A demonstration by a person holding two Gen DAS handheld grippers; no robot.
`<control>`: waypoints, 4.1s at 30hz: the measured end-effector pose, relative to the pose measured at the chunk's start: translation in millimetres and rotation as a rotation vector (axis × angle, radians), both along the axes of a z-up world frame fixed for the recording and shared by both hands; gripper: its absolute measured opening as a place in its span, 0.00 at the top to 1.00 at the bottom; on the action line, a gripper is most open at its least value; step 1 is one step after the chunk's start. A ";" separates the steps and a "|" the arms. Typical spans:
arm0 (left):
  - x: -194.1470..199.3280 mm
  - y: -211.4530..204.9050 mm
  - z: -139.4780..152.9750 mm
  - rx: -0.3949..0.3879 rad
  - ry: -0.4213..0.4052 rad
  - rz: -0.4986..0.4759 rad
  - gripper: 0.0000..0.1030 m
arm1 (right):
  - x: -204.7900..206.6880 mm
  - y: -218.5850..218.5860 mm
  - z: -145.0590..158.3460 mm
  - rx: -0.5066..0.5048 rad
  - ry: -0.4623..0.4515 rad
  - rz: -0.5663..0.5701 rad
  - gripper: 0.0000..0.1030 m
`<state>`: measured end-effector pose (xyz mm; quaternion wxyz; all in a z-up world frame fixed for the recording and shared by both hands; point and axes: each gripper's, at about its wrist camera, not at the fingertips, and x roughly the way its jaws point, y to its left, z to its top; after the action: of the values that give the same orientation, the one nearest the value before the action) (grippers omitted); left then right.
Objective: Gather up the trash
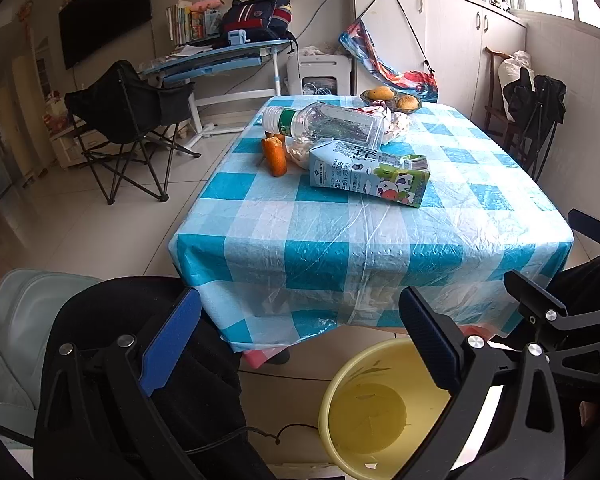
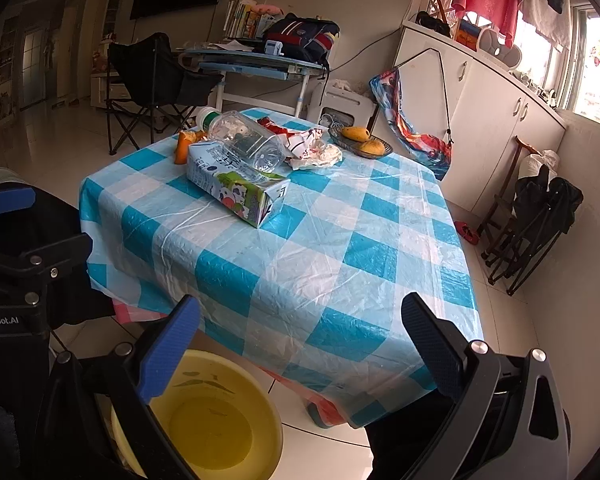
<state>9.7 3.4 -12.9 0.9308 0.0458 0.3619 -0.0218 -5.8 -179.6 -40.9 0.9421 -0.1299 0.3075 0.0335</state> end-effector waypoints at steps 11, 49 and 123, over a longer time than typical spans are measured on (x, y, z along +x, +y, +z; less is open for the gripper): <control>27.9 4.6 7.3 0.018 0.043 0.031 0.07 | 20.7 -8.4 1.7 0.047 0.060 0.023 0.06; 104.1 25.4 -46.8 -0.122 0.284 -0.025 0.07 | 156.6 42.6 -25.3 0.157 0.299 0.397 0.35; 95.7 26.8 -16.7 -0.137 0.213 0.031 0.07 | 125.9 -46.9 -20.5 0.654 0.352 0.154 0.28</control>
<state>105.4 30.2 -29.7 0.8883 -0.0260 0.4571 -0.0371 120.1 -226.4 -61.4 0.8611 0.1627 0.4272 0.2227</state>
